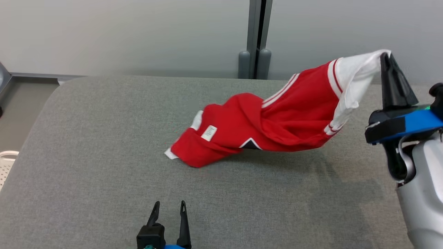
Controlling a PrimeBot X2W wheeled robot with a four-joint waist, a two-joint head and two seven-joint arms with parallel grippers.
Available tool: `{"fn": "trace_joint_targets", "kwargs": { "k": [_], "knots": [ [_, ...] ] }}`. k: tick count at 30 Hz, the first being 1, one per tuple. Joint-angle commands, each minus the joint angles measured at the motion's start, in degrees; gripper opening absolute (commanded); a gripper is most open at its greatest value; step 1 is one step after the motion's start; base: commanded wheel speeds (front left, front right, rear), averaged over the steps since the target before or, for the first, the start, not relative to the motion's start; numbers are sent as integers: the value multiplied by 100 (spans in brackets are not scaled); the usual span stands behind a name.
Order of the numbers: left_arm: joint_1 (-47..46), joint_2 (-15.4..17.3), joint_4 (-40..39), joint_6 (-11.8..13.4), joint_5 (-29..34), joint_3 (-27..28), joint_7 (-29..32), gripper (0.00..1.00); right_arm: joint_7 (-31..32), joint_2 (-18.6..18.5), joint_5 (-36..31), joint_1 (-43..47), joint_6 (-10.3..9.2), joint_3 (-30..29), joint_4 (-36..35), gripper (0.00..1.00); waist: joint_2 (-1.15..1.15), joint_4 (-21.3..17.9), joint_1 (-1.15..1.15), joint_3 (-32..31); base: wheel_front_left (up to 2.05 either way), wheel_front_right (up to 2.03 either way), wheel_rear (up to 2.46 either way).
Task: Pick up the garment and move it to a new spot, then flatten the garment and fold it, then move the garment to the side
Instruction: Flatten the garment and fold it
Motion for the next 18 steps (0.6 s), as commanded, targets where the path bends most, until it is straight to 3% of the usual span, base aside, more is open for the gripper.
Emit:
{"fn": "trace_joint_targets", "kwargs": {
  "k": [1, 11, 18],
  "knots": [
    [28, 2, 22, -44, -25, 26, -15, 100, -18, -73, 89, -185, 1, 13, -112, 0, 0, -62, 0, -84, 0, 0, 0],
    [108, 1, 100, -163, -80, 40, -15, 100, -17, -273, 138, -1443, 2, 626, -423, 0, 0, -116, 0, -323, 0, 0, 0],
    [-24, 6, 91, -212, -205, -287, -15, 100, -17, -192, -43, -2677, 1, 1309, -92, 0, 0, 286, 0, -224, 0, 0, 0]
  ]
}}
